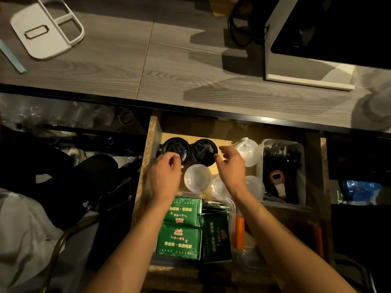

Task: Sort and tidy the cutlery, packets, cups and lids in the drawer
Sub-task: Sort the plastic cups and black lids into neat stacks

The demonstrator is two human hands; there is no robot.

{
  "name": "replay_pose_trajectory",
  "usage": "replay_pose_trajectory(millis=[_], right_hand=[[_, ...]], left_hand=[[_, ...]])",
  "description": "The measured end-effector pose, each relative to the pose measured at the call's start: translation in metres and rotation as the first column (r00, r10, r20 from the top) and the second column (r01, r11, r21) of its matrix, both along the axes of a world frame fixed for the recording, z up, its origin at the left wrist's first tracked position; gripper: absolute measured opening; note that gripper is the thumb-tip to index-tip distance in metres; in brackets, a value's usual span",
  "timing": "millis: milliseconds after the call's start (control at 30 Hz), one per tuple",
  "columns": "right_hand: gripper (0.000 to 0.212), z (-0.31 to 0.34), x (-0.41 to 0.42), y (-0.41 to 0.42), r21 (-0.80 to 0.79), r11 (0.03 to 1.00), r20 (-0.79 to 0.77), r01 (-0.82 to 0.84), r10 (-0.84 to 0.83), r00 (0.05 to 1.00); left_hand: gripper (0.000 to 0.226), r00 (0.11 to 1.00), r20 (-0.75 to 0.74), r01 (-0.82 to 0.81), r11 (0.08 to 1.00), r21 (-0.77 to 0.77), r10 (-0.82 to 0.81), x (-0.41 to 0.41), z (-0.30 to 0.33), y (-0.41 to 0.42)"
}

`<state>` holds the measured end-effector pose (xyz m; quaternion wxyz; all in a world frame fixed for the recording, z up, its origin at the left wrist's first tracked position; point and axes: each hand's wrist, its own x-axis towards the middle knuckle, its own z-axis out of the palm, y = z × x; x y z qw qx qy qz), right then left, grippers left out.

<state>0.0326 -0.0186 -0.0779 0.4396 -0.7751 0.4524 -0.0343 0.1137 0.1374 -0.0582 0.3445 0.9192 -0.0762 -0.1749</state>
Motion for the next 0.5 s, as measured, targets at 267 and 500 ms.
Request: replay_pose_trajectory(millis=[267, 500], right_hand=[[0.055, -0.03, 0.039, -0.021, 0.322, 0.944, -0.101, -0.064, 0.101, 0.99], [0.047, -0.046, 0.047, -0.025, 0.427, 0.904, -0.055, -0.006, 0.033, 0.998]], left_hand=[[0.057, 0.964, -0.123, 0.244, 0.968, 0.051, -0.237, 0.046, -0.024, -0.014], [0.058, 0.95, -0.257, 0.191, 0.981, 0.023, -0.179, 0.067, -0.054, -0.023]])
